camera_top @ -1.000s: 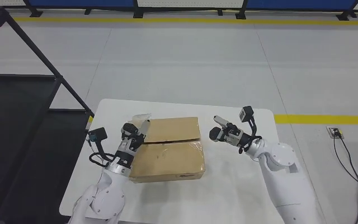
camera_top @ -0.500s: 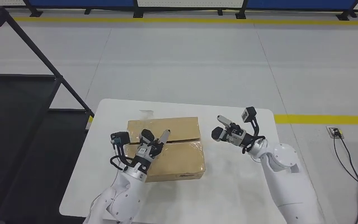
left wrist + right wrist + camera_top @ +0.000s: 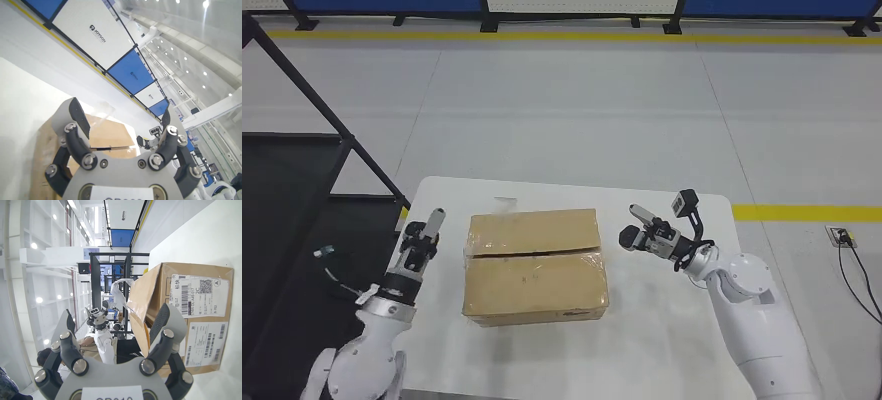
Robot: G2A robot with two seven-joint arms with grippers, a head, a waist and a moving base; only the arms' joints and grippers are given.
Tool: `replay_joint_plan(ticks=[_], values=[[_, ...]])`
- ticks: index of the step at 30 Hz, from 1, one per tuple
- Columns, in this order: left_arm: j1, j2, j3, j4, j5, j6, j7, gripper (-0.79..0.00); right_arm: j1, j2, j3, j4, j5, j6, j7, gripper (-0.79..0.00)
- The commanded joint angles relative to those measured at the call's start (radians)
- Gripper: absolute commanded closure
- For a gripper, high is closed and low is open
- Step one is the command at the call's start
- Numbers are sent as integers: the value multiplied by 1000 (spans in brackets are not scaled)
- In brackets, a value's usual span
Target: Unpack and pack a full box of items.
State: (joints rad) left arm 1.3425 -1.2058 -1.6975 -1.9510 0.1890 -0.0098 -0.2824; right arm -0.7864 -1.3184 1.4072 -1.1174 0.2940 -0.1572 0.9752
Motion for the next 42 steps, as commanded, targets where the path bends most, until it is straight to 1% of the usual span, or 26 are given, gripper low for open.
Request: replay_joint_plan(ticks=[1, 2, 5, 7, 8, 9, 10, 15, 18, 19, 21, 23, 26, 31, 36, 39, 42], values=[[-62, 14, -78, 60, -99, 12, -206, -785, 1, 1, -2, 3, 4, -2, -2, -785], [-100, 21, -103, 92, -121, 13, -277, -785, 1, 2, -3, 4, 5, -3, -2, -785], [-201, 42, -138, 204, -185, 1, -501, -785, 1, 5, -3, 13, 11, -7, 0, -785], [-267, 55, -144, 270, -162, -9, -594, -785, -1, 8, 0, 20, 16, -13, 2, -785], [-293, 62, -137, 301, -158, -16, -668, -785, -4, 10, 2, 25, 18, -16, 4, -785], [-311, 71, -136, 317, -130, -38, -745, -785, -6, 11, 5, 29, 21, -18, 4, -785], [-313, 77, -143, 318, -86, -66, -765, -785, -8, 12, 6, 35, 25, -19, 4, -785], [-313, 77, -143, 318, -86, -66, -765, -785, -9, 17, 12, 75, 47, -28, 2, -785], [-310, 77, -142, 319, -85, -65, -759, -785, -6, 19, 3, 88, 30, -31, -5, -785], [-301, 76, -134, 326, -93, -61, -743, -785, -5, 21, -2, 86, 16, -32, -6, -785], [-310, 75, -113, 343, -135, -31, -735, -785, -4, 22, -11, 80, 2, -31, 0, -785], [-345, 76, -87, 364, -160, -5, -740, -785, -3, 24, -16, 74, -2, -33, 3, -785], [-414, 76, -37, 418, -215, 37, -764, -785, -3, 27, -20, 70, -4, -36, 6, -785], [-514, 75, 60, 511, -217, 56, -784, -785, -11, 34, -16, 64, -3, -40, 12, -785], [-610, 68, 150, 642, -194, 51, -726, -785, -38, 44, 5, 50, 3, -44, 4, -785], [-655, 63, 193, 714, -203, 38, -700, -785, -56, 49, 16, 36, 7, -41, -1, -785], [-692, 57, 235, 771, -217, 28, -700, -785, -76, 55, 28, 17, 9, -39, -7, -785]])
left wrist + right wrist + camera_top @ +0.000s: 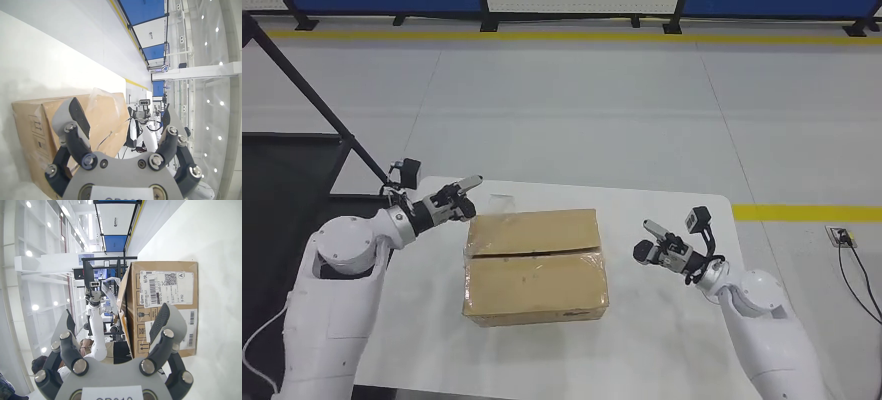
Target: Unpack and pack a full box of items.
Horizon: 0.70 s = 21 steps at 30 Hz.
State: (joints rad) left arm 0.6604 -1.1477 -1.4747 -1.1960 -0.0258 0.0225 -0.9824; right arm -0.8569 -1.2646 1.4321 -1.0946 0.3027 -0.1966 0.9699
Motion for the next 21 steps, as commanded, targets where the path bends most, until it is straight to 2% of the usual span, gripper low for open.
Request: replay_joint_plan(ticks=[1, 10, 21], values=[[-19, -3, 25, 30, -4, -12, 4, -785, -11, 3, 7, -12, 2, 3, -4, -785], [-100, -29, 115, 118, -87, -23, 92, -785, -41, 15, 14, -57, 2, 26, -22, -785], [-173, -55, 213, 220, -140, -36, 83, -785, -77, 27, 23, -91, 10, 37, -45, -785]])
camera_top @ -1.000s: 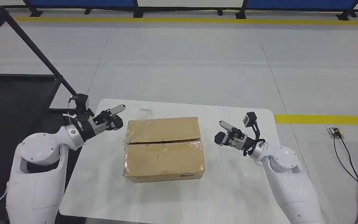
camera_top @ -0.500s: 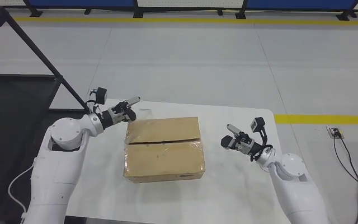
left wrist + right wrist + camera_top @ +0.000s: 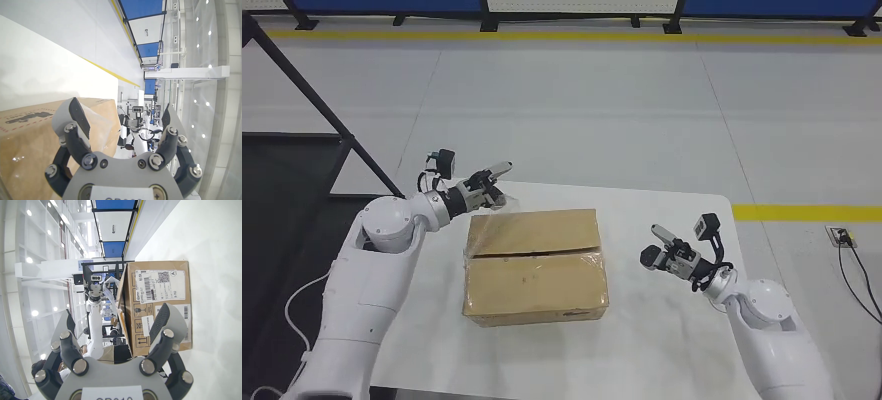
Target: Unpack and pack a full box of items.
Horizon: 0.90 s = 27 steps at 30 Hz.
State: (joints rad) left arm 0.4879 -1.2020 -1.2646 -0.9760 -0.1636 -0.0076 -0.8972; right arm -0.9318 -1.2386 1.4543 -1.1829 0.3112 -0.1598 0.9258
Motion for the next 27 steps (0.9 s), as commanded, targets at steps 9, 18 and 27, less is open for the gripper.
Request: replay_joint_plan(ticks=[9, 18, 27], values=[[40, 7, -24, -94, -86, -3, -28, -785, -12, 10, 5, -12, 9, 1, 4, -785], [165, 13, -24, -323, -81, 0, 60, -785, -3, 15, -8, 4, 20, -11, 8, -785], [244, 13, 9, -455, -31, 8, 132, -785, -9, 23, -5, 16, 35, -29, 17, -785]])
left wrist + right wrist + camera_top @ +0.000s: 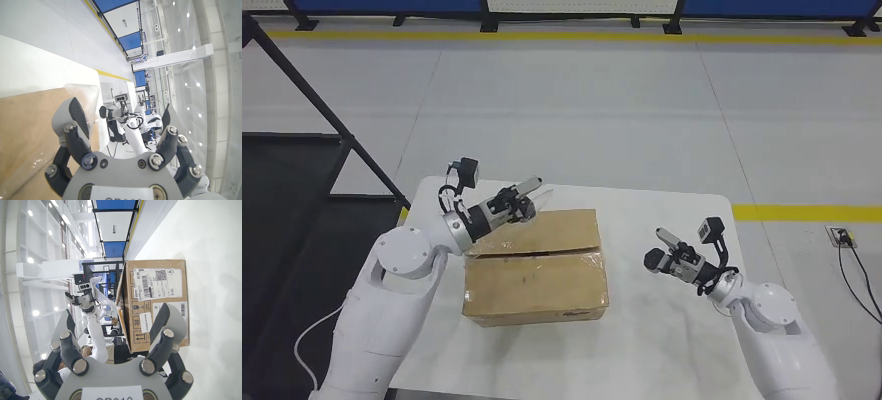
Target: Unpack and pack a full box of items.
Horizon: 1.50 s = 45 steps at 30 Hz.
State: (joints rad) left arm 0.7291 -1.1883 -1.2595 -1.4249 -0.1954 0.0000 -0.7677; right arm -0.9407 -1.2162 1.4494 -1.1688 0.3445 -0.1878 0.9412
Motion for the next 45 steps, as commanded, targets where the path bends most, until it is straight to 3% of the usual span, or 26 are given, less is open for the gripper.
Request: replay_joint_plan(ticks=[1, 12, 16, 25, 28, 33, 39, 45], values=[[6, -1, 7, -14, -1, 2, 3, -785, -1, 1, 1, 5, 5, -3, 2, -785], [22, 0, 23, -42, 16, 0, 16, -785, 8, 8, -5, 34, 25, -24, 16, -785], [43, 12, -40, -85, -25, 7, -26, -785, 16, 10, -12, 48, 32, -30, 20, -785], [94, 52, -173, -204, -83, 90, -273, -785, 42, 11, -32, 66, 41, -34, 24, -785], [116, 60, -224, -249, -122, 79, -269, -785, 50, 11, -41, 72, 41, -34, 23, -785], [183, 73, -367, -313, -127, 21, -135, -785, 61, 11, -52, 87, 45, -36, 22, -785], [207, 89, -460, -220, -105, 46, -82, -785, 71, 13, -56, 98, 53, -39, 23, -785], [156, 97, -394, -97, -19, 51, -117, -785, 70, 16, -60, 85, 53, -35, 16, -785]])
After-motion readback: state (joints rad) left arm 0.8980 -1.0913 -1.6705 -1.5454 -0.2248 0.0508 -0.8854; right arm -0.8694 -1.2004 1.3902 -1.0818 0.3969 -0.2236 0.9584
